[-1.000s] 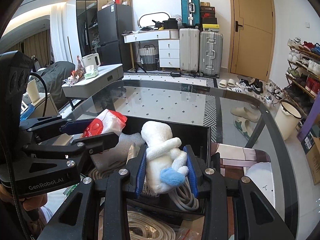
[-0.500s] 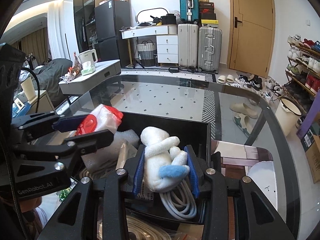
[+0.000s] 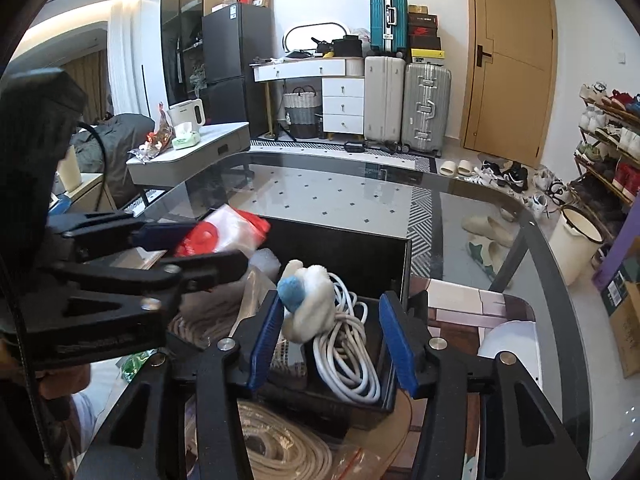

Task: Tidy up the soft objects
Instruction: 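Carry the red packet and plush toy into the black box and release both, then withdraw both tools and move the right tool to the rope bag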

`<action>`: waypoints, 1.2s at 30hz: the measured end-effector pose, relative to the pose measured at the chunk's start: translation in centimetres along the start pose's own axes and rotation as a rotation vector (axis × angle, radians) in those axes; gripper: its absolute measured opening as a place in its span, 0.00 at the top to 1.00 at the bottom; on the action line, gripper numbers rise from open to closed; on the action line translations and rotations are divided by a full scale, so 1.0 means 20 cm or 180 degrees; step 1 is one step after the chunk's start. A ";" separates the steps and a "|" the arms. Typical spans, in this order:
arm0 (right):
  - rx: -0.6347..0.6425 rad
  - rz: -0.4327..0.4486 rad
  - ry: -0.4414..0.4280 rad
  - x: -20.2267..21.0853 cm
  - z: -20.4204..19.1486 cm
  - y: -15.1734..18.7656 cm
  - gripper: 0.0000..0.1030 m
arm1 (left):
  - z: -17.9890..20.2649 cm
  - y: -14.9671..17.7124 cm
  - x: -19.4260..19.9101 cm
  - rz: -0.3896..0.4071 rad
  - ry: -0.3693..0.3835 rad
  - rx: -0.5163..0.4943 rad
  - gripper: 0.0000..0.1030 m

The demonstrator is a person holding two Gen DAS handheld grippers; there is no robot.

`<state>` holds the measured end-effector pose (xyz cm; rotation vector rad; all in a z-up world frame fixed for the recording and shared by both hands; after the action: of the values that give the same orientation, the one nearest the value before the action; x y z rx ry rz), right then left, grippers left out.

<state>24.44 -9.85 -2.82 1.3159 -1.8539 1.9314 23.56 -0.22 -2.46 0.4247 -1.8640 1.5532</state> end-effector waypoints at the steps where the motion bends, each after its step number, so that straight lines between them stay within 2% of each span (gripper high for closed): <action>1: 0.0020 0.0020 -0.0018 0.02 -0.01 0.00 0.40 | 0.00 0.00 0.00 -0.0002 -0.0011 -0.0002 0.58; 2: 0.0041 0.0043 -0.0028 0.03 -0.02 0.00 0.35 | 0.01 0.00 0.01 -0.0012 -0.0010 -0.0001 0.57; 3: 0.0060 0.0075 0.0000 0.05 -0.02 0.00 0.21 | 0.01 0.01 0.01 -0.0017 0.0001 0.0000 0.56; 4: 0.0081 0.0141 0.0068 0.07 -0.01 0.00 0.14 | 0.01 0.01 0.02 -0.0016 0.0009 0.0003 0.51; 5: 0.0090 0.0180 0.0095 0.08 -0.01 0.00 0.13 | 0.01 0.01 0.04 -0.0008 -0.0010 0.0014 0.40; 7: 0.0073 0.0191 0.0100 0.11 0.00 0.00 0.09 | 0.00 0.02 0.07 0.0029 -0.0037 0.0052 0.33; 9: 0.0016 0.0206 0.0142 0.13 0.02 0.01 0.02 | -0.02 0.03 0.11 0.0061 -0.0057 0.0094 0.20; 10: -0.0006 0.0216 0.0161 0.14 0.04 0.02 0.01 | -0.03 0.03 0.13 0.0102 -0.0104 0.0125 0.13; 13: -0.0089 0.0206 0.0159 0.18 0.06 0.04 0.01 | -0.05 0.05 0.20 0.0190 -0.0143 0.0179 0.00; 23: -0.0188 0.0037 0.0122 0.25 0.07 0.13 0.01 | -0.10 0.14 0.35 0.0248 -0.0265 0.0306 0.00; 36: -0.0006 -0.0352 0.0081 0.15 0.01 0.30 0.01 | -0.04 0.38 0.32 -0.0045 -0.0337 0.0262 0.00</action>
<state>18.86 -12.73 -5.28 1.3563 -1.7323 1.8816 14.44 3.43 -3.73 0.5660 -1.8767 1.6305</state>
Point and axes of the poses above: each gripper's, at about its wrist camera, not at the fingertips, and x roughly against the way its jaws point, z to its right, y to its underside, the point moved 9 cm from there along -x, roughly the way its jaws point, and after that the axes turned 11 degrees about -x, right-handed, at the moved point
